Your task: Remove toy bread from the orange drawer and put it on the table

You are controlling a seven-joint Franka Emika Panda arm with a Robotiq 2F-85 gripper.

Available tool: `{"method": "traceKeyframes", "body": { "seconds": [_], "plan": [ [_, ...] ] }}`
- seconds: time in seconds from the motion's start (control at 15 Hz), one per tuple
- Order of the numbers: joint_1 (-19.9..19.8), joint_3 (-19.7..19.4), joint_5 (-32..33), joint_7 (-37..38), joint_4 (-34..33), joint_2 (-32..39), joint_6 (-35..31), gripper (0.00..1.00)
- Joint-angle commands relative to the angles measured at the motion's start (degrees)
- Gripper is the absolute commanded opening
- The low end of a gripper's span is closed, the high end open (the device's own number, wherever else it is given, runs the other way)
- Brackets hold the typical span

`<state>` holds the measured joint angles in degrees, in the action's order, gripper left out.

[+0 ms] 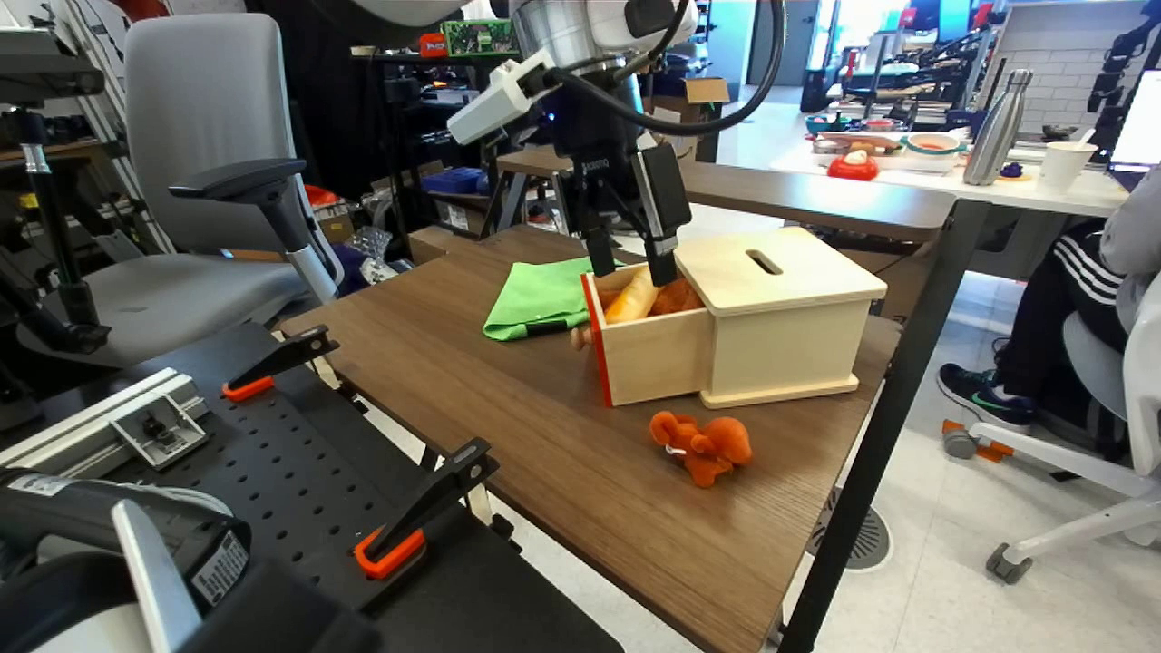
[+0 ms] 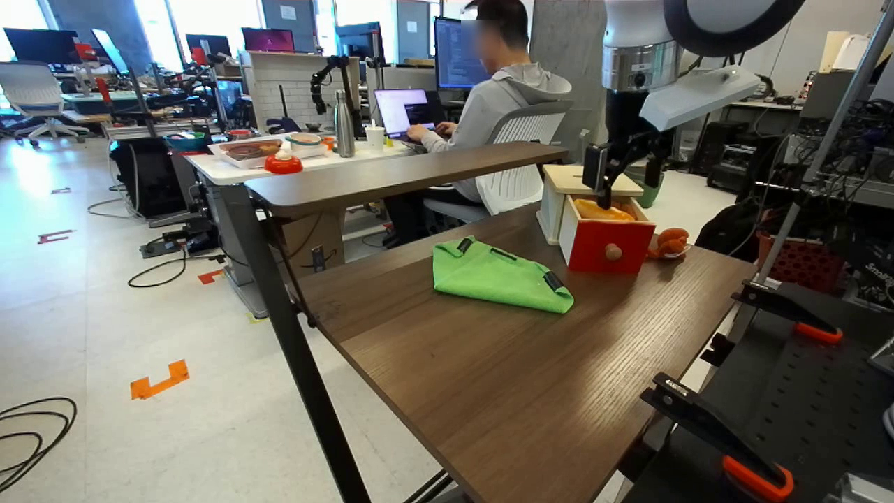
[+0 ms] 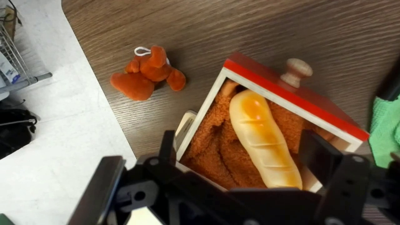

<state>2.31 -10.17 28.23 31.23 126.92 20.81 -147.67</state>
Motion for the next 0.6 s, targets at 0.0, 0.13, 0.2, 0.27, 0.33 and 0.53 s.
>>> {"method": "traceKeyframes", "body": {
  "seconds": [0.0,0.13,0.2,0.27,0.33,0.53],
  "plan": [
    [1.53,-1.91,0.31,-0.22,-1.38,2.15,-1.78,1.0],
    [1.62,-2.03,-0.01,-0.53,-1.69,2.73,-1.91,1.0],
    [1.74,-2.14,0.02,-0.48,-1.82,2.99,-2.12,1.0],
    [1.79,-2.17,-0.09,-0.58,-1.95,3.24,-2.24,1.0],
    [1.92,-2.23,-0.09,-0.55,-2.09,3.45,-2.44,1.0],
    [2.02,-2.2,-0.62,-1.01,-2.69,4.37,-3.06,1.0]
  ]
}}
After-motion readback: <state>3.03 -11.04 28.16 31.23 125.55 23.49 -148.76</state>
